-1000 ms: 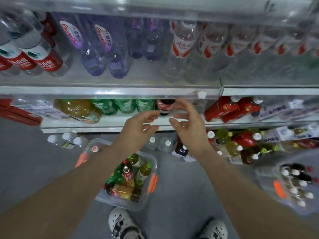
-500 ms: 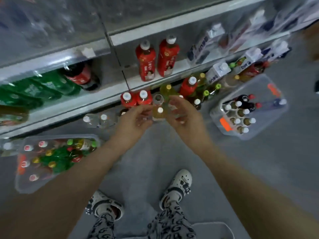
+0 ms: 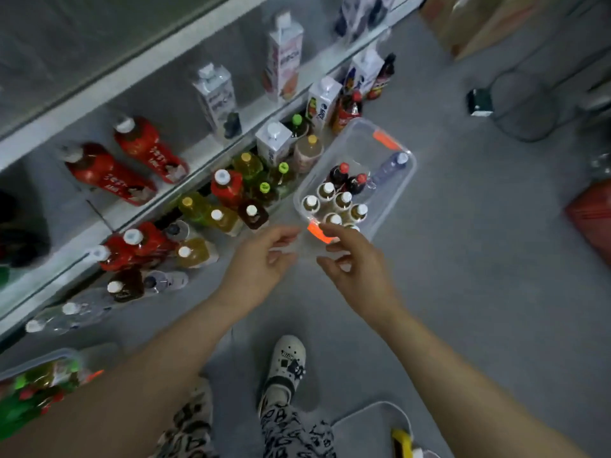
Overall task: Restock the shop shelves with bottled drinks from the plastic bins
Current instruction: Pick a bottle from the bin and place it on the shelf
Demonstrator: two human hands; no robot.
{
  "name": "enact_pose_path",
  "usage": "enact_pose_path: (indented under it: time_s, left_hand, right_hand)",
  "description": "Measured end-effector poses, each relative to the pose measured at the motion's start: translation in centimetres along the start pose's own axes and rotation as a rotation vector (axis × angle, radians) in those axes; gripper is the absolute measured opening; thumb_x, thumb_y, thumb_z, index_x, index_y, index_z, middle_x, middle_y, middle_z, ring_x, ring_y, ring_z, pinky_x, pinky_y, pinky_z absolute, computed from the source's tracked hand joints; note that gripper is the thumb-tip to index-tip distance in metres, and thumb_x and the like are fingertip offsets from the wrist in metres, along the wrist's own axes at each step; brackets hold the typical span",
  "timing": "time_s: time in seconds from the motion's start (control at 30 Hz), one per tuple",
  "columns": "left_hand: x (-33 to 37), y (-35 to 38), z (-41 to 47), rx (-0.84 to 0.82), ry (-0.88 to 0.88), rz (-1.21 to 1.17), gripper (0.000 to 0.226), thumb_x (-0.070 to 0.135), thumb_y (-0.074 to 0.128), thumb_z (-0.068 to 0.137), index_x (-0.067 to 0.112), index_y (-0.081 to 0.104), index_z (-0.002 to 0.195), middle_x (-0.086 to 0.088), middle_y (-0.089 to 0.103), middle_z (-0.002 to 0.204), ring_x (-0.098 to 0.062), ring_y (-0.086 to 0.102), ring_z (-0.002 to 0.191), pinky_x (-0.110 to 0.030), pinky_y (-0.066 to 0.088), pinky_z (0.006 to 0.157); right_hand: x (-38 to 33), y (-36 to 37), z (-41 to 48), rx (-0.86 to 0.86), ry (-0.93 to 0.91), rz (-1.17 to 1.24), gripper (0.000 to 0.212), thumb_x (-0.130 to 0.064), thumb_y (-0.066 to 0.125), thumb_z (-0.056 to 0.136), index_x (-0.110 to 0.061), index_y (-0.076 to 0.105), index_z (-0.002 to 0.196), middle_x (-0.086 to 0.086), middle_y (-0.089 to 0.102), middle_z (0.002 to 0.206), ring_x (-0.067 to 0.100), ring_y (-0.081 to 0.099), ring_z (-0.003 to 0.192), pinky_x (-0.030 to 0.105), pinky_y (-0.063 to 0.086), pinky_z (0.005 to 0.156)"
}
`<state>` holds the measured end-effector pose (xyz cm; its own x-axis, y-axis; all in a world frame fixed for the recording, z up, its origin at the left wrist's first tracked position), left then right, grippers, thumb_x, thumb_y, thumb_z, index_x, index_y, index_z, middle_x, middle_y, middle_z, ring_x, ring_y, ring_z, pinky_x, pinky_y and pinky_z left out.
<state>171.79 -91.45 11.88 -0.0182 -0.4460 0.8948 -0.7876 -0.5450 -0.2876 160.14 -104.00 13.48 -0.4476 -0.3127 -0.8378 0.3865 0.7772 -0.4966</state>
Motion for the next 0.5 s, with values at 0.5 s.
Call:
enact_pose_path:
  time_s: [0.5]
  left_hand:
    - [3.1, 8.5, 17.7, -0.207, -0.002, 0.040, 0.047, 0.001, 0.065, 0.090, 0.039, 0.059, 0.115, 0.014, 0.063, 0.113, 0.003, 0.059, 0.109, -0.017, 0.049, 0.095]
  right_hand:
    - [10.1, -9.7, 11.0, 0.197, 0.294, 0.076, 0.045, -0.001, 0.072, 0.086, -0.023, 0.065, 0.125, -0.020, 0.062, 0.111, -0.003, 0.062, 0.094, 0.008, 0.047, 0.072]
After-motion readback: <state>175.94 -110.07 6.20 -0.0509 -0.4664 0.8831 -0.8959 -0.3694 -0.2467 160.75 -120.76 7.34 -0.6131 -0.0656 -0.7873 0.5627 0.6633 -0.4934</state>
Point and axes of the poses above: each hand's wrist, its own z-axis towards the middle knuckle, its own y-axis out of the palm, x = y × z, the point moved 8 cm from there along z, towards the middle knuckle
